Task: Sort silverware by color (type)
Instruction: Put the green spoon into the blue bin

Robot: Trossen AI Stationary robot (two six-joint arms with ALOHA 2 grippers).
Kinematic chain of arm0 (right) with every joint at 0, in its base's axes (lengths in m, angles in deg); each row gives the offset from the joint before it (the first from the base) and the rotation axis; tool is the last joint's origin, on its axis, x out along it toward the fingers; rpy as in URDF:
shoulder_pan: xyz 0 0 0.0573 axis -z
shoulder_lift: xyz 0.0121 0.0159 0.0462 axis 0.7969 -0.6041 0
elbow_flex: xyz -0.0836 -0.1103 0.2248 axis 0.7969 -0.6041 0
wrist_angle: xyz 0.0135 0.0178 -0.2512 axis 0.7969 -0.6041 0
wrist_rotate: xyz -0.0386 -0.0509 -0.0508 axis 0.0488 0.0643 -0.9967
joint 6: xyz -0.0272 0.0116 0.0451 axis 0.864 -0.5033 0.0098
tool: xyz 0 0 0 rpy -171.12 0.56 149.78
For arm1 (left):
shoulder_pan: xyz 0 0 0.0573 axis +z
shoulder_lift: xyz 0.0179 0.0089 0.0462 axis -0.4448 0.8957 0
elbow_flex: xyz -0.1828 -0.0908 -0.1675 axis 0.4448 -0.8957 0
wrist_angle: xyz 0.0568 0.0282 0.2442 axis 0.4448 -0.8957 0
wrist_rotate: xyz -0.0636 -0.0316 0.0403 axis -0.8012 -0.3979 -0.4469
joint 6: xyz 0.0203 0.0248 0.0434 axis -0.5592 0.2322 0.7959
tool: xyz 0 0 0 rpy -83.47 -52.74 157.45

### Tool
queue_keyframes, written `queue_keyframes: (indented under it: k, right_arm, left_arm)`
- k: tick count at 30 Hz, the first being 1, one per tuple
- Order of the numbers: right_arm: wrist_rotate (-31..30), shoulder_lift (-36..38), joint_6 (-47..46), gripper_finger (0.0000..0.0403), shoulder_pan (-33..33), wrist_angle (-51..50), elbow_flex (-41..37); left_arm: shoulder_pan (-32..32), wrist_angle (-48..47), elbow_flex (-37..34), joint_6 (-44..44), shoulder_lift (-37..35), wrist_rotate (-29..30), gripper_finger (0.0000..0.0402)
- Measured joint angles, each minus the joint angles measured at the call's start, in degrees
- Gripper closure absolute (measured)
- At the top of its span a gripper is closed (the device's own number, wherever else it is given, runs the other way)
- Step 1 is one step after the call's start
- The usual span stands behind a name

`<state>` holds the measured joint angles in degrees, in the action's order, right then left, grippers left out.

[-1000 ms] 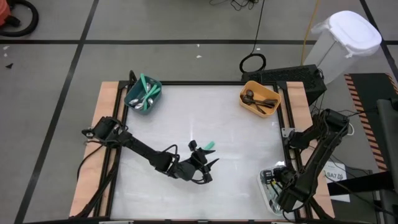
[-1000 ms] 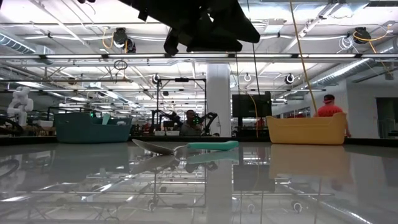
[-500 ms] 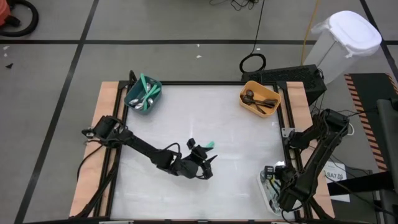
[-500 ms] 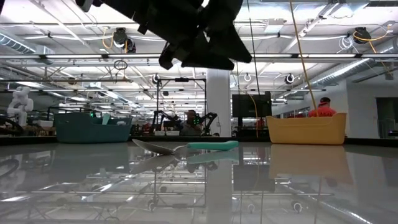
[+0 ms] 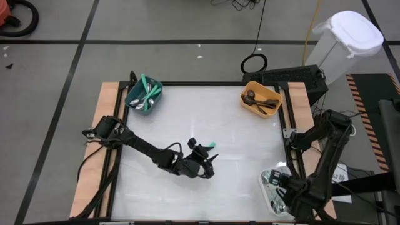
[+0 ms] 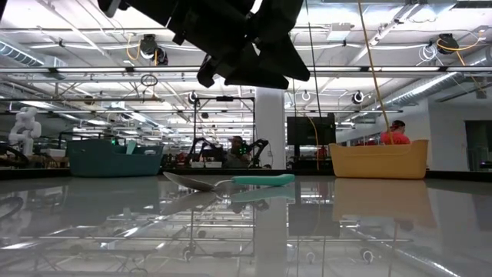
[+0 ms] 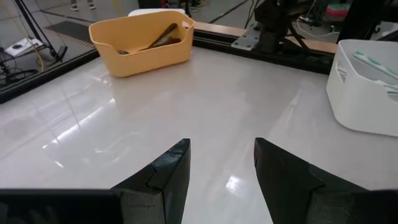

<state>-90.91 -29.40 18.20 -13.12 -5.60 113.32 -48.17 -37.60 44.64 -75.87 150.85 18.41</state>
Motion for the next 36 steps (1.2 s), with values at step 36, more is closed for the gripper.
queue_keyframes:
  k: [36]
  right_arm:
    - [-44.22,7.14,-52.56,0.0238,-13.92,1.29,1.19]
  left_arm:
    - [1.97,-0.52,0.0,-2.73,0.0,0.0,0.0115]
